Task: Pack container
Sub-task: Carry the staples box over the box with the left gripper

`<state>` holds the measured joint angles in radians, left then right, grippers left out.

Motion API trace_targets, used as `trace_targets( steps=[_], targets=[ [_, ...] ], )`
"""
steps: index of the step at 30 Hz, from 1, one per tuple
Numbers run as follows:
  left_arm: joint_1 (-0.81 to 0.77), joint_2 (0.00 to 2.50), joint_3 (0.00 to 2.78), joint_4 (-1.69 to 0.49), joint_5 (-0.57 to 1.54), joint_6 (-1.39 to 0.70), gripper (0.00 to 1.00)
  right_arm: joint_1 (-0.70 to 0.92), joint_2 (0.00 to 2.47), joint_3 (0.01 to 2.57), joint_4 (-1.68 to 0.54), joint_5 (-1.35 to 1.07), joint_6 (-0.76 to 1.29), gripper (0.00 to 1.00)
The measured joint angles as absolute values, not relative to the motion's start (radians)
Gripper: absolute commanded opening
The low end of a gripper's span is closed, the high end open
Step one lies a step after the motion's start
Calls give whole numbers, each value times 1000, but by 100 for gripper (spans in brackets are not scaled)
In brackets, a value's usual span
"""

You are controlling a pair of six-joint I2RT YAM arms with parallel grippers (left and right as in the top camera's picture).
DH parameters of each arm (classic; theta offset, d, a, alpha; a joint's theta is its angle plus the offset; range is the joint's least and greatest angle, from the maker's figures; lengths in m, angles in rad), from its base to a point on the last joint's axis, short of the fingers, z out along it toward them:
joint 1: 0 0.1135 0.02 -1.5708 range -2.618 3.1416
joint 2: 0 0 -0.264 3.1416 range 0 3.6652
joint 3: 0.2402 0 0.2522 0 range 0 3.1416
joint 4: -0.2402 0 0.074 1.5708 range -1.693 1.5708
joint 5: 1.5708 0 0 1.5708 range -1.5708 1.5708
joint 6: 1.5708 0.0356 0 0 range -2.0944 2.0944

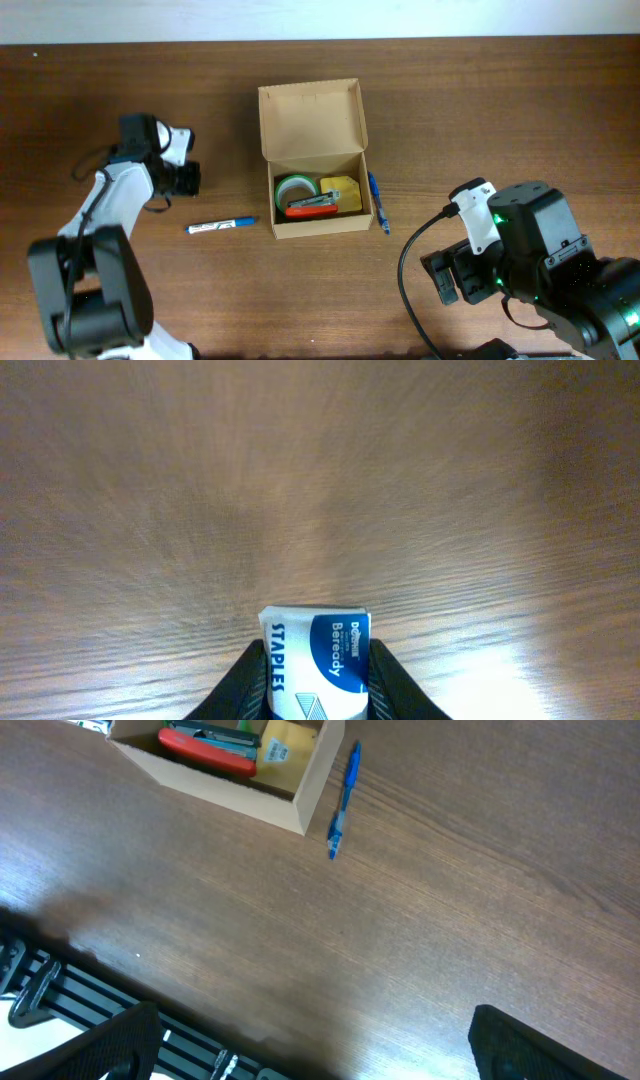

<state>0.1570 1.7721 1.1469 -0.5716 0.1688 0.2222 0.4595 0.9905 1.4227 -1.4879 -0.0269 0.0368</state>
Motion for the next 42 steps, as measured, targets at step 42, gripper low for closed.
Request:
trace_targets(
  steps=[42],
  targets=[
    [-439, 1819, 1275, -652, 91, 672, 24, 459, 991, 1423, -1488, -27, 36, 99]
  ],
)
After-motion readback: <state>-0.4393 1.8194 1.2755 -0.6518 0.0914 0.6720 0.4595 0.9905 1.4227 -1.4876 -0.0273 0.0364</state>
